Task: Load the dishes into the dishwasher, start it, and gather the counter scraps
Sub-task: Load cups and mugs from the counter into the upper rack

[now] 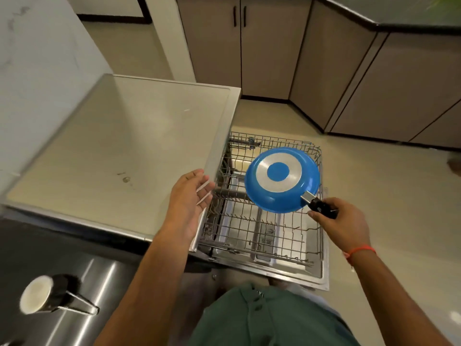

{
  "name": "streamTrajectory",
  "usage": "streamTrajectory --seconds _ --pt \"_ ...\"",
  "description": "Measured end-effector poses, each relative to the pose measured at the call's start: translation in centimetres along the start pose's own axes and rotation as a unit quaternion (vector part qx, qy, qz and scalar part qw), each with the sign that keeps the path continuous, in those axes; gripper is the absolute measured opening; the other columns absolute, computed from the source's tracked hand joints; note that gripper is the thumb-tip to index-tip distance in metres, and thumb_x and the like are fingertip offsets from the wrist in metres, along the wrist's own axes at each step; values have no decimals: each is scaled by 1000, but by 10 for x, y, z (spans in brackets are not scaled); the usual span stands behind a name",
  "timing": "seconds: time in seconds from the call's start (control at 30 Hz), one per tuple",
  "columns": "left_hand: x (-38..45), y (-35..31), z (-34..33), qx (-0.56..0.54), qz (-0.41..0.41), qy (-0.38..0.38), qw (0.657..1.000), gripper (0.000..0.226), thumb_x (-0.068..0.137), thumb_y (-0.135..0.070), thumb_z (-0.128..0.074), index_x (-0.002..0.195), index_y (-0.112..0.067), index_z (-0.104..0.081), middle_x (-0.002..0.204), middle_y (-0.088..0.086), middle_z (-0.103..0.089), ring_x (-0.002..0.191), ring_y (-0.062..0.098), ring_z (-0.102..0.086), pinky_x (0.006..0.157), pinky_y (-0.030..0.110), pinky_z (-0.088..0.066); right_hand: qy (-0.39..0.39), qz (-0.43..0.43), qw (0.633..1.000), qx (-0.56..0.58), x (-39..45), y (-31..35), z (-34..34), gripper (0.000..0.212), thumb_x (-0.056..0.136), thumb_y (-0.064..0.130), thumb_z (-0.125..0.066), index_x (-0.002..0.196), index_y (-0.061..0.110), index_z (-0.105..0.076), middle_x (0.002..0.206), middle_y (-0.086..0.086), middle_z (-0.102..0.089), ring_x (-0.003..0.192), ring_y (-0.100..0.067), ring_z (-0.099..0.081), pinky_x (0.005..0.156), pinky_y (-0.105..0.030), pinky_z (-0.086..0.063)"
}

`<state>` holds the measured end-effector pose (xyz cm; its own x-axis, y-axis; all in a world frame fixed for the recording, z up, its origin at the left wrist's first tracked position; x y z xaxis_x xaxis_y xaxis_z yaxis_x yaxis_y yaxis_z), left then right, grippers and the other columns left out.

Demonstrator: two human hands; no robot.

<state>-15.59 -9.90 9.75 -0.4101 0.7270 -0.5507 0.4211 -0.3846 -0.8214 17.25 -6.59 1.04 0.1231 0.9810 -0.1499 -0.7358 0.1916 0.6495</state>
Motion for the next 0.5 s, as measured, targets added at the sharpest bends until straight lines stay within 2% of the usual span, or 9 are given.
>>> streamTrajectory --seconds 0.1,0.23,0.4,0.5 --pt "-1 3 -11 4 -1 -30 1000 23 103 -23 -54 125 -19 -62 119 4 -69 107 18 -70 90 34 -56 60 26 998 -13 21 -5 -14 28 80 46 -80 103 31 -73 86 11 -67 85 -16 -64 72 -31 -50" --pt "-4 12 -27 48 6 -44 998 26 104 -28 -54 126 -18 -61 123 6 -68 109 19 -70 101 40 -52 120 49 992 -4 53 -9 -41 29 78 46 -80 104 36 -73 85 16 -65 85 -14 -66 78 -36 -57" --pt "-6 14 -43 110 27 -88 990 26 102 -34 -55 122 -19 -63 122 6 -70 106 17 -72 94 36 -55 191 79 978 -18 92 -8 -83 24 81 44 -79 99 30 -71 84 5 -68 80 -20 -64 71 -36 -54" --pt "-11 16 -49 133 38 -104 985 27 102 -37 -53 121 -20 -64 122 6 -69 105 16 -71 97 38 -54 226 105 967 -58 111 -9 -109 19 83 44 -76 94 29 -71 76 6 -64 75 -20 -61 63 -32 -50"
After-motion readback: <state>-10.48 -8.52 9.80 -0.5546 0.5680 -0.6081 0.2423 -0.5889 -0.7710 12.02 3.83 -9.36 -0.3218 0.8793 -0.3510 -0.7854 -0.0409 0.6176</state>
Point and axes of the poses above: each hand's wrist, its own x-axis towards the middle knuckle, its own z-axis out of the back of the hand, y = z × x, the point moved 1 cm from there along x, towards the middle knuckle
